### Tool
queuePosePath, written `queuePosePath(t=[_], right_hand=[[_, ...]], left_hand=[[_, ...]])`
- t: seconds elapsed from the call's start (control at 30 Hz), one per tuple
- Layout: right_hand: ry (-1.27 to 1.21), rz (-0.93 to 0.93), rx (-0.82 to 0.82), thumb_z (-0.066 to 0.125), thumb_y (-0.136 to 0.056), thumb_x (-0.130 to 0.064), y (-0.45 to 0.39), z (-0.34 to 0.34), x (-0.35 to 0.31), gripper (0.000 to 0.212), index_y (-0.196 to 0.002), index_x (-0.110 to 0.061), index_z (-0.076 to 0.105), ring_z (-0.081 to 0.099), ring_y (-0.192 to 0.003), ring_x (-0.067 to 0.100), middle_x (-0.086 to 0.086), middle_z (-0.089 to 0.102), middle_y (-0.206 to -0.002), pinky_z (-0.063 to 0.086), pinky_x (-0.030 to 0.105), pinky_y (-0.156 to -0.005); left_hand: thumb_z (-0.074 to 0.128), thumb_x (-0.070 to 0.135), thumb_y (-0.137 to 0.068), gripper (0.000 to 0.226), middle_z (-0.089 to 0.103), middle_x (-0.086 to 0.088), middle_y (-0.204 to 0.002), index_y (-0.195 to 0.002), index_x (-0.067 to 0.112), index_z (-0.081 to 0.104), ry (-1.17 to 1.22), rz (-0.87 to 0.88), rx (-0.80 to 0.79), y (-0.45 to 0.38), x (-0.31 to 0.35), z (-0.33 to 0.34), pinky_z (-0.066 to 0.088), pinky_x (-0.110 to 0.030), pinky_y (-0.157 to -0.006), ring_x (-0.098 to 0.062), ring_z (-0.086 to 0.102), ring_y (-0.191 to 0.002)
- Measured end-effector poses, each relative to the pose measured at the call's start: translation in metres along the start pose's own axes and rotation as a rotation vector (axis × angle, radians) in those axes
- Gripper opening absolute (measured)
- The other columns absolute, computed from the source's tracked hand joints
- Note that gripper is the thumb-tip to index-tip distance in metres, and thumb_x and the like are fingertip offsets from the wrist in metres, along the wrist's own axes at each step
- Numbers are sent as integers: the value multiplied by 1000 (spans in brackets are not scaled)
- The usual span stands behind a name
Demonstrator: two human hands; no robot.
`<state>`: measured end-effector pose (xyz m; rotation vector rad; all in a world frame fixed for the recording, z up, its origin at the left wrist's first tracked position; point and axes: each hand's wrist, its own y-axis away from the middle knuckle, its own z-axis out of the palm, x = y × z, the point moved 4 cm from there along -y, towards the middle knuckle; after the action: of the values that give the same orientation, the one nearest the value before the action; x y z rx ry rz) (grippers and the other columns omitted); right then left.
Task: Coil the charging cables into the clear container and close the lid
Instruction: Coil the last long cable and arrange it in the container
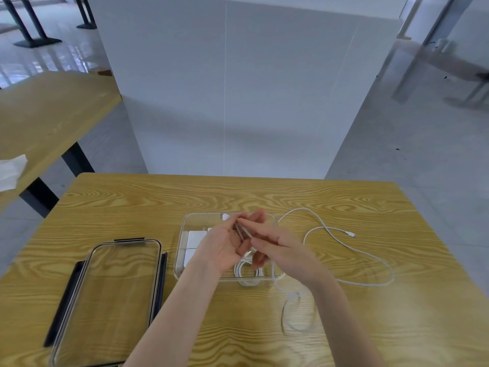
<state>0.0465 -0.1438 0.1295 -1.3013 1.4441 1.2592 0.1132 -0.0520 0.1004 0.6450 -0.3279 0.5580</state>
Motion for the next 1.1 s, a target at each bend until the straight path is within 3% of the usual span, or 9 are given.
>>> queuePosePath(t=[0.13, 0.27, 0.37, 0.5, 0.63, 0.73, 0.87, 0.97, 1.1], right_hand=[[-116, 13, 64, 52, -94, -13, 4, -7, 21, 13, -99, -6, 62, 61, -60, 16, 5, 67, -67, 49, 26, -68], [-25, 122, 17, 54, -88, -46, 5, -9, 47, 40, -79, -10, 70, 63, -77, 15, 2, 69, -74, 47, 28, -82], [40, 229, -33, 50, -79, -63, 3, -9, 68, 54, -83, -14, 71, 67, -83, 17, 3, 71, -81, 48, 30, -90], [96, 414, -95, 44, -90, -57, -1, -8, 88, 54, -67, -14, 66, 56, -55, 16, 8, 58, -59, 49, 30, -70], [74, 395, -98, 43, -94, -49, -3, -10, 84, 62, -43, -13, 47, 34, -40, 16, 5, 34, -42, 46, 24, -52], [-199, 410, -8, 48, -88, -50, -1, -19, 88, 56, -44, -18, 32, 24, -40, 15, -1, 26, -42, 36, 25, -45], [-555, 360, -100, 60, -72, -67, 7, -26, 98, 58, -52, -17, 38, 20, -34, 8, -7, 25, -39, 23, 19, -36], [-367, 406, -39, 74, -65, -58, 10, -32, 99, 53, -50, -18, 42, 18, -36, 8, -8, 23, -41, 14, 18, -38], [-126, 581, 147, 66, -83, -43, -2, -36, 89, 40, -54, -19, 50, 18, -39, 10, -7, 27, -44, 12, 22, -40]], left_hand=[[30, 20, -100, 37, 74, -13, -88, -68, 13, 47, 103, 67, -3, 5, 9, 5, 49, -34, -84, -21, 73, -78], [31, 21, -99, 36, 71, -7, -73, -69, 13, 49, 33, 151, -66, 14, 20, 13, 53, -31, -73, -18, 71, -67], [31, 23, -99, 36, 57, 0, -59, -68, 14, 48, 12, 158, -164, 24, 24, 24, 54, -27, -59, -13, 60, -54], [30, 24, -98, 44, 56, -1, -58, -61, 15, 51, -130, 139, -257, 37, 26, 38, 49, -23, -48, -14, 58, -52], [30, 22, -98, 43, 56, -2, -56, -60, 15, 49, -184, 180, -232, 43, 27, 43, 43, -18, -42, -12, 50, -42], [28, 21, -100, 37, 51, 2, -54, -67, 14, 44, -115, 227, -206, 43, 35, 39, 34, -16, -38, -7, 39, -36], [29, 20, -100, 34, 48, 4, -54, -72, 12, 46, -54, 259, -148, 40, 39, 29, 28, -15, -38, -6, 33, -36], [29, 19, -100, 33, 46, 4, -52, -74, 11, 48, -85, 266, -130, 39, 36, 26, 29, -15, -37, -6, 33, -35], [32, 18, -99, 30, 49, 2, -50, -76, 10, 49, -249, 224, -129, 40, 22, 31, 37, -17, -38, -9, 42, -37]])
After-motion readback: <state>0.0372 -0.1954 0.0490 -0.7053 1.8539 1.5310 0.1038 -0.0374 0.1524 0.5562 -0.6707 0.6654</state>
